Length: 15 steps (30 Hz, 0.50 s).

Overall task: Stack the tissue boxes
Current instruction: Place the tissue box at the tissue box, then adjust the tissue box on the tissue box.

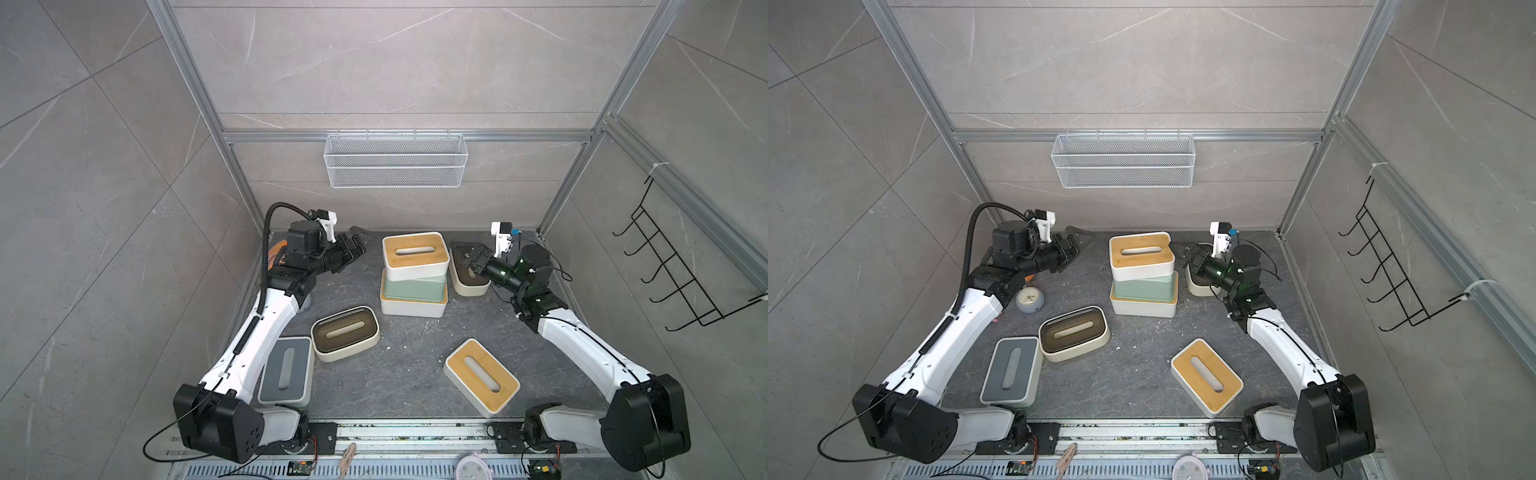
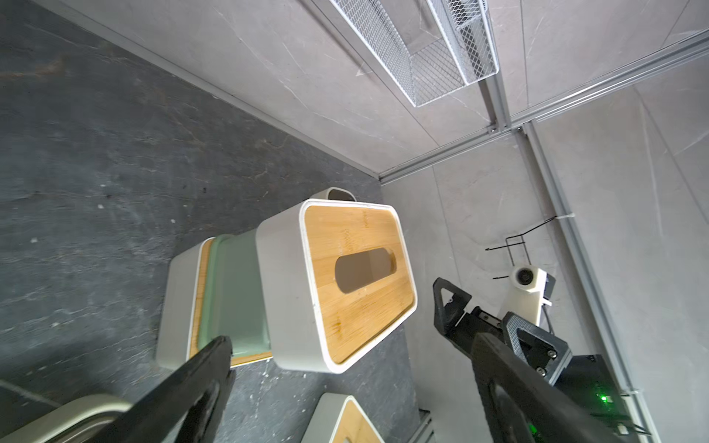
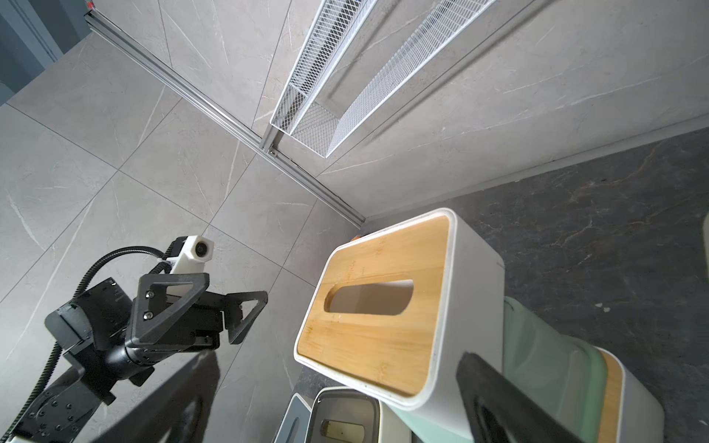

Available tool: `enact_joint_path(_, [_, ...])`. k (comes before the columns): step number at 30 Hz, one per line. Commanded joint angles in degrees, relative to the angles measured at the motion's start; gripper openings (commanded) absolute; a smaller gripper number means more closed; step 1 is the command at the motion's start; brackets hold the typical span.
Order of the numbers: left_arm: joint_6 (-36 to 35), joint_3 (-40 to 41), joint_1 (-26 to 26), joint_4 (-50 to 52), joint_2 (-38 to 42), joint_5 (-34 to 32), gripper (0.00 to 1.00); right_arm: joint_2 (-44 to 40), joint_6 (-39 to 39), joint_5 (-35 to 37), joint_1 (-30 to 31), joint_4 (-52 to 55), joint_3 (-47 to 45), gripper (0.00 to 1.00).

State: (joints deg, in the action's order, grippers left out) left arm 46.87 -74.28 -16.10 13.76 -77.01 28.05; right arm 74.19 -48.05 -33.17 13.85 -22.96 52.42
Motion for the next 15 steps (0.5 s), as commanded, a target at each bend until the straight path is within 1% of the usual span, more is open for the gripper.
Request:
enact_joint_path(1, [3.6,-0.5,0.2,-7.6,-2.1,5.8,1.0,2.3,-0.5,-2.6,-0.1,-1.5,2.0,1.0])
enact_joint_path(5, [4.3,-1.5,0.1,-9.5,-5.3,8.3,1.0,4.6,-1.6,-3.7,-0.1,-2.0,2.4,1.0])
enact_joint_path(15, [4.6,-4.5,-1.4,-11.0,-10.1,10.7,1.0,5.6,-1.4,-5.1,0.0,-0.8,2.7,1.0])
